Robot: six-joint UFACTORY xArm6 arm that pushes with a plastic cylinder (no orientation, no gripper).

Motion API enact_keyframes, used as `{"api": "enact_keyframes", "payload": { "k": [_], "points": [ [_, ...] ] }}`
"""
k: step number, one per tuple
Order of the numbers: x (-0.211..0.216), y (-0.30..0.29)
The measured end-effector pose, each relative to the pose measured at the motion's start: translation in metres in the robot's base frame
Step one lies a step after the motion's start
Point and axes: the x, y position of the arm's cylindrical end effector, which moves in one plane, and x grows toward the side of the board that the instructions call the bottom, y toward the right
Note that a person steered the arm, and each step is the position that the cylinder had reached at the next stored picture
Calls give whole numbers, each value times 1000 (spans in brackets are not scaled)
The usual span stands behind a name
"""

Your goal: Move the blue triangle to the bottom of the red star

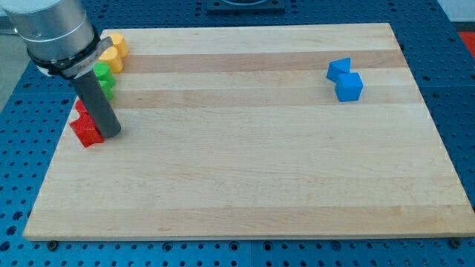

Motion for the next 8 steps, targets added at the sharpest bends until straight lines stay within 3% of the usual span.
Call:
{"api": "enact_keyframes", "payload": {
  "k": [2, 3, 6, 7, 8],
  "points": [
    [0, -5],
    [-3, 20],
    [-151, 290],
    [-167, 380],
    [-141, 413]
  ]
}}
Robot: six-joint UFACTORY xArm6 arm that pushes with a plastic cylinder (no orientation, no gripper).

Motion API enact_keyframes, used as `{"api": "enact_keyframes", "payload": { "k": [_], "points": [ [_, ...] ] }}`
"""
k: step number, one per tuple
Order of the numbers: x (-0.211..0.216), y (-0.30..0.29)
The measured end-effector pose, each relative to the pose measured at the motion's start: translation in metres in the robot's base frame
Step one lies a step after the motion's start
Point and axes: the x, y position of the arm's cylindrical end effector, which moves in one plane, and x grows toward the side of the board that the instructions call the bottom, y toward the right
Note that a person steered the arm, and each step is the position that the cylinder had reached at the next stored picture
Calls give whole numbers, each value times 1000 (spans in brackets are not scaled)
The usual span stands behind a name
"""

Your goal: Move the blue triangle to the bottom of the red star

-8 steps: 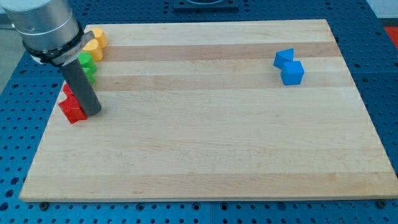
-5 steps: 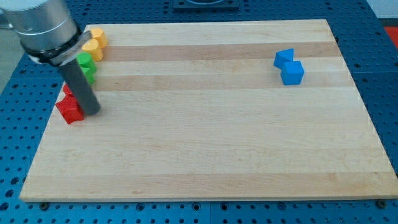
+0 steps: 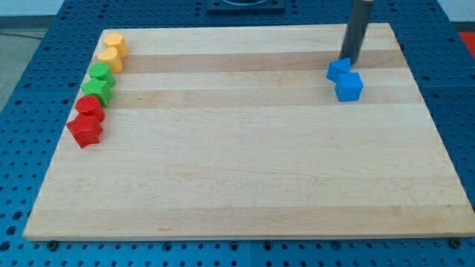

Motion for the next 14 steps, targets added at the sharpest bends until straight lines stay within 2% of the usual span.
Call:
{"api": "enact_keyframes", "payload": {
  "k": [2, 4, 7, 8, 9, 12, 14],
  "points": [
    [40, -56],
    [112, -72],
    [208, -152],
    [209, -181],
    [190, -197],
    [147, -197],
    [167, -252]
  ]
}}
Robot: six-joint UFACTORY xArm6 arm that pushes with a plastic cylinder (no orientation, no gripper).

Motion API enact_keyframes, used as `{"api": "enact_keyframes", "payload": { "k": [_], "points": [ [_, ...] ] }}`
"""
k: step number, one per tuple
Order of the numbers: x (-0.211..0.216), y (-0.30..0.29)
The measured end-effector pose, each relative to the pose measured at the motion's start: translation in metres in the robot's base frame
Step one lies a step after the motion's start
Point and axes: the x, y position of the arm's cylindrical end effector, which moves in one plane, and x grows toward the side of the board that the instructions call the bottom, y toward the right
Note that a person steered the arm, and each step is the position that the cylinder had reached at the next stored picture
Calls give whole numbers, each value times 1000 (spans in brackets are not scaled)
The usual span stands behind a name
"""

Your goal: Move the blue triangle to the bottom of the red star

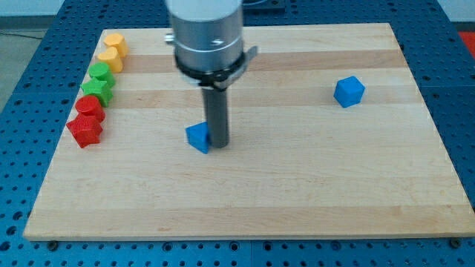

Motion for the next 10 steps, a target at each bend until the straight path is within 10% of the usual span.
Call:
{"api": "enact_keyframes", "payload": {
  "k": [10],
  "points": [
    [23, -108]
  ]
}}
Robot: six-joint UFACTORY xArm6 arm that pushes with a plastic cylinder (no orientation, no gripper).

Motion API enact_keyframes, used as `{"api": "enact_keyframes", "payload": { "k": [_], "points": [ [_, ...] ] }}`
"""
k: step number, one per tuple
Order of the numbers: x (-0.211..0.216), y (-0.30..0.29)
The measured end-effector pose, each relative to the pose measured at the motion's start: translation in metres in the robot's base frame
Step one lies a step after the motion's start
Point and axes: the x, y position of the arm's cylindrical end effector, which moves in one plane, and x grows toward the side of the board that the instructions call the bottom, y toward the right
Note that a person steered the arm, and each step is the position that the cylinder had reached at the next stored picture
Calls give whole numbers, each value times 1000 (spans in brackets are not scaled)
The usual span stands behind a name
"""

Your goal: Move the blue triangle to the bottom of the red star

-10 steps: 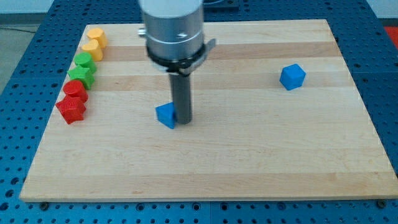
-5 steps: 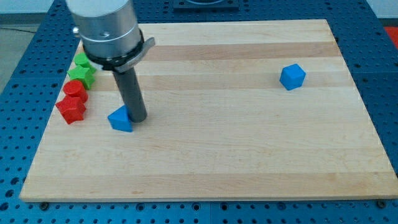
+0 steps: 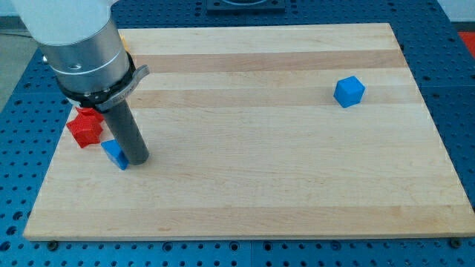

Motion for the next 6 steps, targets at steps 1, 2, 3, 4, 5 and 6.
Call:
{"api": "enact_keyframes", "payload": {
  "k": [1, 2, 3, 4, 5, 6],
  "points": [
    [-3, 5],
    [-3, -12],
    [-3, -27],
    [-3, -34],
    [-3, -44],
    [-3, -44]
  ]
}}
